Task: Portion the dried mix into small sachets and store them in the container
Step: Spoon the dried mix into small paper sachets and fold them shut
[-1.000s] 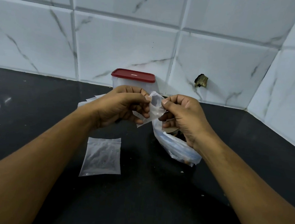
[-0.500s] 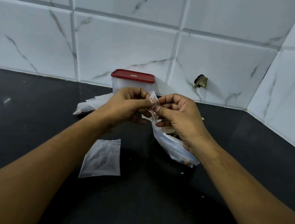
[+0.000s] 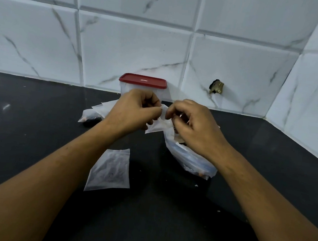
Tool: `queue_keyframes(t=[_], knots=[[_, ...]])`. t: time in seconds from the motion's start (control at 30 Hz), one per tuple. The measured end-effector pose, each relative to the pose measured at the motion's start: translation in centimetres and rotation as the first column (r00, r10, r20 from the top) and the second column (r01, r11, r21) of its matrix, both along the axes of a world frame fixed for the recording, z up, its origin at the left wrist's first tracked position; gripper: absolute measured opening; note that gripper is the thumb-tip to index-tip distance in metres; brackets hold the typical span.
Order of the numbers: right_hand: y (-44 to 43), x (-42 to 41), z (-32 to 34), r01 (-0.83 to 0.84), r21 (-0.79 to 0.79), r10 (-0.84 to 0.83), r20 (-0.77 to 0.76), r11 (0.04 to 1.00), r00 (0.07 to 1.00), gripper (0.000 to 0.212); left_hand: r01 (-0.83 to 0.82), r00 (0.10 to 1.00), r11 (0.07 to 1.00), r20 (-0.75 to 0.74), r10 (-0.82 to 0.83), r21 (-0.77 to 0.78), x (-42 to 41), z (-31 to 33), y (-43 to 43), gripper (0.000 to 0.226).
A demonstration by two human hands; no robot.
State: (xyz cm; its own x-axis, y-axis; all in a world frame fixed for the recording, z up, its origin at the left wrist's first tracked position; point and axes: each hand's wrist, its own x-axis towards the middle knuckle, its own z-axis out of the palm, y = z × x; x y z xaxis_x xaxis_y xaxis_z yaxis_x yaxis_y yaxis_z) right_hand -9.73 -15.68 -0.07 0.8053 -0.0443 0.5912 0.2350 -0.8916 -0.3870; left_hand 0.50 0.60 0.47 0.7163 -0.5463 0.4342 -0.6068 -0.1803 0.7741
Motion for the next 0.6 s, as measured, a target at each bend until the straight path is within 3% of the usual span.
queue_keyframes(t=[0.2, 0.3, 0.4, 0.5, 0.6], knots=[[-0.5, -0.4, 0.5, -0.067, -0.129, 0.043, -0.179, 0.989, 0.983, 0.033, 0.066, 0.985, 0.998, -0.159, -0.064, 0.012, 0.9, 0.3, 0.5, 0.012], [-0.3, -0.5, 0.4, -0.04, -0.134, 0.03, -0.075, 0.99, 0.997, 0.016, 0.133, 0.958, 0.988, -0.244, -0.148, -0.074, 0.7, 0.5, 0.7, 0.011], [-0.2, -0.4, 0.5, -0.027, -0.002, 0.027, 0.072, 1.0, 0.997, 0.013, 0.194, 0.933, 0.969, -0.276, -0.231, -0.155, 0.4, 0.7, 0.7, 0.018], [-0.1, -0.4, 0.6, -0.063, 0.109, 0.046, 0.153, 0.992, 0.987, 0.009, 0.235, 0.945, 0.971, -0.223, -0.239, -0.047, 0.0, 0.7, 0.7, 0.035], [0.1, -0.5, 0.6, -0.096, 0.148, 0.071, 0.171, 0.984, 0.983, 0.006, 0.26, 0.934, 0.966, -0.255, -0.25, 0.002, -0.5, 0.4, 0.6, 0.037]])
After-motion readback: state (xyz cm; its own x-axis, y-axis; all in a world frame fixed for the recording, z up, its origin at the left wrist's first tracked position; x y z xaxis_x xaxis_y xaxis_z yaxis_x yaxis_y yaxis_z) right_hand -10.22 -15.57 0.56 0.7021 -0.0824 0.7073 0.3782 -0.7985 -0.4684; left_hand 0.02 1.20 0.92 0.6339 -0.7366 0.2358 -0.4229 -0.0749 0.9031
